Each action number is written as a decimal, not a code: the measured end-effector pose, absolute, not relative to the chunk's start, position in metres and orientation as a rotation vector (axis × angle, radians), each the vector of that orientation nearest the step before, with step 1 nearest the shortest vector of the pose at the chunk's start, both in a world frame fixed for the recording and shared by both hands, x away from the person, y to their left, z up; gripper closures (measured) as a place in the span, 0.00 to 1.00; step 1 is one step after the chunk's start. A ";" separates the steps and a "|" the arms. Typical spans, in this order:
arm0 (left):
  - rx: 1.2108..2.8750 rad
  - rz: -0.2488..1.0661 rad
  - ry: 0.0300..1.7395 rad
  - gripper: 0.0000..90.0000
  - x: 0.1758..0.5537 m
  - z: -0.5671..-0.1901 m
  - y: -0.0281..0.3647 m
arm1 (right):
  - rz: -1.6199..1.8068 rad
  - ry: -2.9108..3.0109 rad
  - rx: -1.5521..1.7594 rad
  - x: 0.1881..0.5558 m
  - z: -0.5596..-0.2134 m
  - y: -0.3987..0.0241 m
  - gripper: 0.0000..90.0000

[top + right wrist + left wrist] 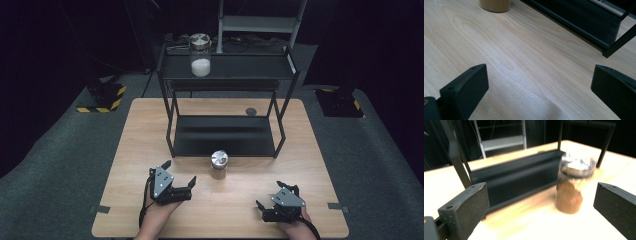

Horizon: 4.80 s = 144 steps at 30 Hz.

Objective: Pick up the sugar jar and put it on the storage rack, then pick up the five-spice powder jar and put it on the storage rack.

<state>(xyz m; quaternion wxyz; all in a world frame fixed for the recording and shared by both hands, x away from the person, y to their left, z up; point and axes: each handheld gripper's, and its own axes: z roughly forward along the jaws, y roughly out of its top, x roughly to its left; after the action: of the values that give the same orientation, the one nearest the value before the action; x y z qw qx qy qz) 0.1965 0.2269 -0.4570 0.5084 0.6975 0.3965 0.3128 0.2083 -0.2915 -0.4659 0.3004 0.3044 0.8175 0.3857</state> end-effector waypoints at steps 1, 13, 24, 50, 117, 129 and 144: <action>1.698 0.750 0.954 0.00 0.196 -0.459 0.228 | 1.023 2.169 0.807 0.208 -0.466 -0.291 0.00; 1.859 0.724 0.957 0.00 0.194 -0.480 0.230 | 1.012 2.160 0.818 0.207 -0.466 -0.289 0.00; 2.014 0.821 0.878 0.01 0.186 -0.475 0.213 | 1.034 2.143 0.818 0.204 -0.468 -0.290 0.00; 2.021 0.819 0.870 0.01 0.186 -0.475 0.212 | 1.130 2.109 0.811 0.197 -0.465 -0.295 0.00; 1.965 0.734 0.844 0.01 0.190 -0.477 0.232 | 1.521 2.037 0.872 0.286 -0.460 -0.198 0.03; 1.961 0.733 0.839 0.01 0.190 -0.478 0.233 | 1.542 2.050 0.881 0.300 -0.466 -0.191 0.11; 1.946 0.718 0.853 0.01 0.190 -0.478 0.235 | 1.591 1.999 0.823 0.301 -0.489 -0.194 0.35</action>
<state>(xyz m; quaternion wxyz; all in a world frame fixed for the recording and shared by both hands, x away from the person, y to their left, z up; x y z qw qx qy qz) 0.1903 0.2355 -0.4782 0.4347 0.7815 0.3425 0.2882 0.3008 -0.1940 -0.4886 0.2269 0.2986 0.7254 0.5772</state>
